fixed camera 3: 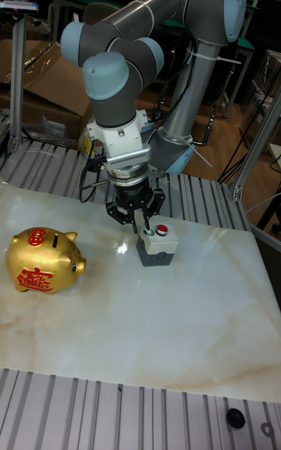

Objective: Drop coins into a piggy bank

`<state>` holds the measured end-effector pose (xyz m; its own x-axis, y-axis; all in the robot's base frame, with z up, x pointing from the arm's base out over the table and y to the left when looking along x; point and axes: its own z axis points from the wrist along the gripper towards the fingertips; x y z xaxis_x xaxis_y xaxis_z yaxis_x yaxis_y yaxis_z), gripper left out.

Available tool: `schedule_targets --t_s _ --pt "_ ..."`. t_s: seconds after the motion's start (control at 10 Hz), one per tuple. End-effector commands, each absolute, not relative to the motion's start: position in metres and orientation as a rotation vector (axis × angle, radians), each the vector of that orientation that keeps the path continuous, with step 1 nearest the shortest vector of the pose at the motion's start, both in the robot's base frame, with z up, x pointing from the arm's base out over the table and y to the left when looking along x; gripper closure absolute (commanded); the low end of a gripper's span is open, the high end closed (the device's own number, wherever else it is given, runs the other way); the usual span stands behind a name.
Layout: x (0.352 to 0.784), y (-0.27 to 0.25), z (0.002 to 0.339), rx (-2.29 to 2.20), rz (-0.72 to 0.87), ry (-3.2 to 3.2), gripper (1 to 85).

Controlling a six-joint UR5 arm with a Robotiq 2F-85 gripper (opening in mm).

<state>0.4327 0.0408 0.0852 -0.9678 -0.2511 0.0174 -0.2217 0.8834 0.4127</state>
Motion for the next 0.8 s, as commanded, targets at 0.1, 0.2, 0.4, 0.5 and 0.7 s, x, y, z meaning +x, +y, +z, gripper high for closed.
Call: schedule_targets --t_s 0.1,0.2,0.4,0.5,0.7 --pt "0.4330 0.0490 0.0886 0.380 -0.706 -2.969 55.0" --pt "0.4329 0.0507 0.0894 0.381 -0.718 -2.968 55.0" --pt "0.4325 0.0521 0.0899 0.391 -0.735 -2.965 54.3" --pt "0.4326 0.0517 0.0894 0.393 -0.735 -2.965 54.0" --pt "0.4329 0.0505 0.0884 0.409 -0.734 -2.967 53.7"
